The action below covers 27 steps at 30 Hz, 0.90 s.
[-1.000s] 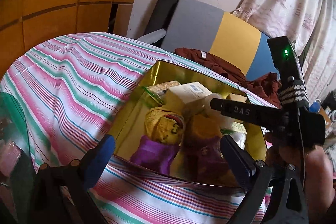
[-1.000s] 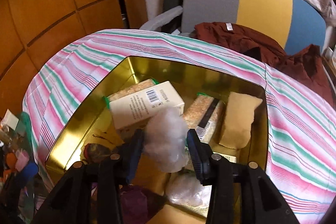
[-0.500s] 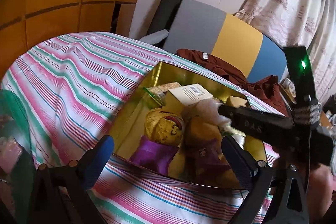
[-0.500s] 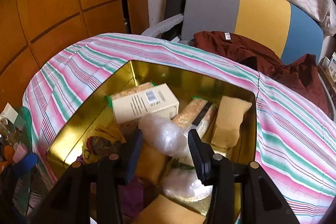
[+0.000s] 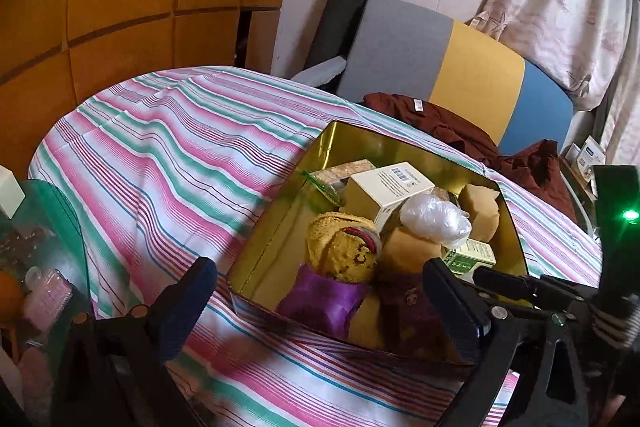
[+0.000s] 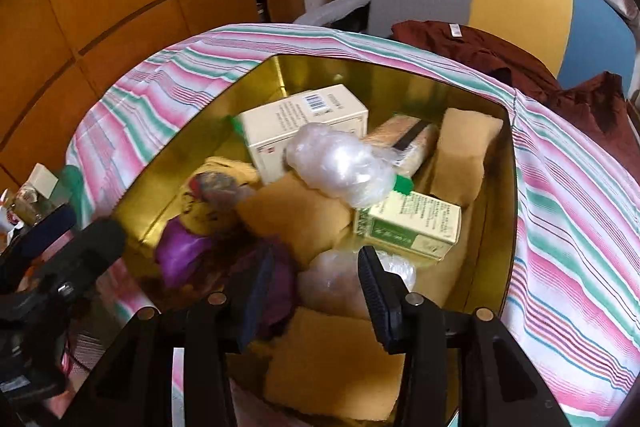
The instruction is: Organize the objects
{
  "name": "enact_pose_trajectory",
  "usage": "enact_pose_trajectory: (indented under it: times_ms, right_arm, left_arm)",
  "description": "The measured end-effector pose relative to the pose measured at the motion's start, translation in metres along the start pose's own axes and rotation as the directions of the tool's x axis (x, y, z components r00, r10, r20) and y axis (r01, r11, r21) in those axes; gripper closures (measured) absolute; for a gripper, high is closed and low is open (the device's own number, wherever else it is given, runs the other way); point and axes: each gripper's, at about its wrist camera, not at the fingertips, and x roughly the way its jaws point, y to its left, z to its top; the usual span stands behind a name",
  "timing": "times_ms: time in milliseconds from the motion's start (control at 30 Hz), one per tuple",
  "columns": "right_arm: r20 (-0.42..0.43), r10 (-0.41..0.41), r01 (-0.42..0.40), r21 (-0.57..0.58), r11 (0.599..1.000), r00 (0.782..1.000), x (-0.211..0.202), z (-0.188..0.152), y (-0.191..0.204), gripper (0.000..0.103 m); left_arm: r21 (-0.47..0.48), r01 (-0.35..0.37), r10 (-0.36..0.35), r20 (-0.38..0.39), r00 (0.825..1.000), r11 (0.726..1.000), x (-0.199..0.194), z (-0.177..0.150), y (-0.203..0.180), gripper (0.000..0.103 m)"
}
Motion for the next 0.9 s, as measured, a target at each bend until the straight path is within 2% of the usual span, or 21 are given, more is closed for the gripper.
enact_pose_trajectory:
  times_ms: [233,400,700,900]
  right_arm:
    - [0.063,-0.040,0.040,-0.008,0.999,0.997,-0.024,0.002,0.007,0.058]
    - [0.107,-0.092,0.095,-0.024,0.995,0.990,-0.038,0.006,0.007,0.058]
    - [0.125,-0.154,0.152,0.024,0.988,0.980,-0.047,0.004,-0.003,0.057]
    - [0.139,-0.226,0.218,0.066,0.974,0.964,-0.055,0.003,-0.009,0.056]
  left_arm:
    - [-0.014,-0.034,0.034,-0.009,0.999,0.999,-0.003,0.005,0.003,0.000]
    - [0.031,-0.070,0.069,0.021,0.997,0.997,-0.008,0.005,-0.005,0.000]
    - [0.063,-0.160,0.158,0.044,0.987,0.985,-0.014,0.009,-0.012,0.000]
    - [0.057,-0.171,0.169,0.043,0.985,0.984,-0.017,0.012,-0.010,0.000]
